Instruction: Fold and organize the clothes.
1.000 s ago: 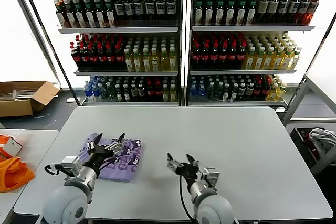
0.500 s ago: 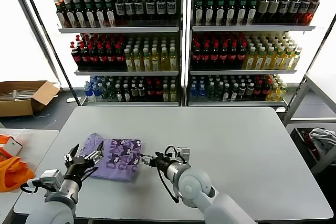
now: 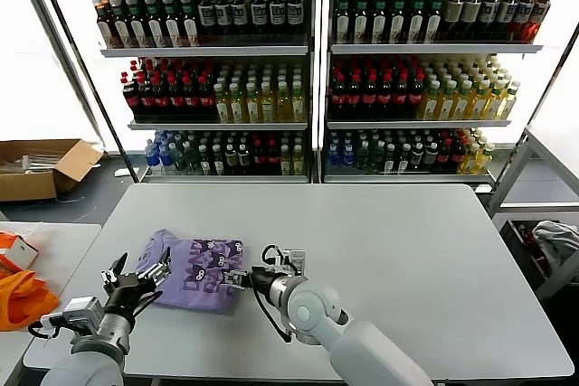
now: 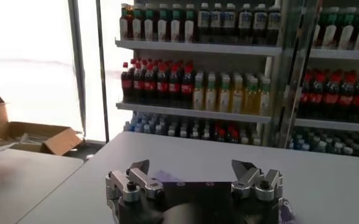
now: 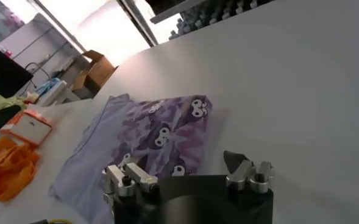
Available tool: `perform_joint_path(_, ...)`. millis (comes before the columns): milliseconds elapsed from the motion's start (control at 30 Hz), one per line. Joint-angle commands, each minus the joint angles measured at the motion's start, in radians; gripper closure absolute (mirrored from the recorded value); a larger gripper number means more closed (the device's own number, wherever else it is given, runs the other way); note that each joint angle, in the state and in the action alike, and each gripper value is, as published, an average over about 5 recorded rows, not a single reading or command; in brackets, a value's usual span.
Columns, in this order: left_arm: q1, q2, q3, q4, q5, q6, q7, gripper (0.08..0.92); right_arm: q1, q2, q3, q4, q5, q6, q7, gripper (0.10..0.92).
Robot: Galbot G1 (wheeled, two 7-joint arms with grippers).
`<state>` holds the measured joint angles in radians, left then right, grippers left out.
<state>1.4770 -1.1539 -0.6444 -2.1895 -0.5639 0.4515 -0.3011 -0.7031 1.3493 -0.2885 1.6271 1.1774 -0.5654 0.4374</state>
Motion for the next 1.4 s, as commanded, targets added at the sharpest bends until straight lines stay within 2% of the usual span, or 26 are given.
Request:
perform_joint_path(33,-0.003,0.005,-0.009,0.007,0.011,-0.009,0.016,0.177,0.024,0.043,-0.024,-0.067,-0.011,-0.012,0.012,0.245)
perform_joint_path(400,-0.007,0.004,-0.001,0.011,0.011,-0.009,0.015,0.177,0.015,0.063,-0.021,-0.078,-0.058,-0.005,0.016,0.515)
perform_joint_path(833,0.0,-0.008,0.006,0.003,0.012,-0.009,0.018,0.177,0.005,0.022,-0.018,-0.034,-0.142,-0.011,0.015,0.885)
perform_joint_path(933,0.005,-0.011,0.003,-0.004,0.012,-0.009,0.019,0.177,0.003,-0.045,-0.007,0.024,-0.15,-0.014,0.014,0.916)
perform_joint_path(1133,-0.009,-0.028,0.027,-0.011,0.016,-0.008,0.018,0.177,-0.017,-0.25,0.044,0.139,-0.163,-0.013,-0.003,0.916)
perform_joint_path(1400,-0.007,-0.076,0.094,-0.012,0.072,-0.015,0.026,0.177,-0.08,-0.433,0.144,0.135,-0.258,-0.013,-0.043,0.916)
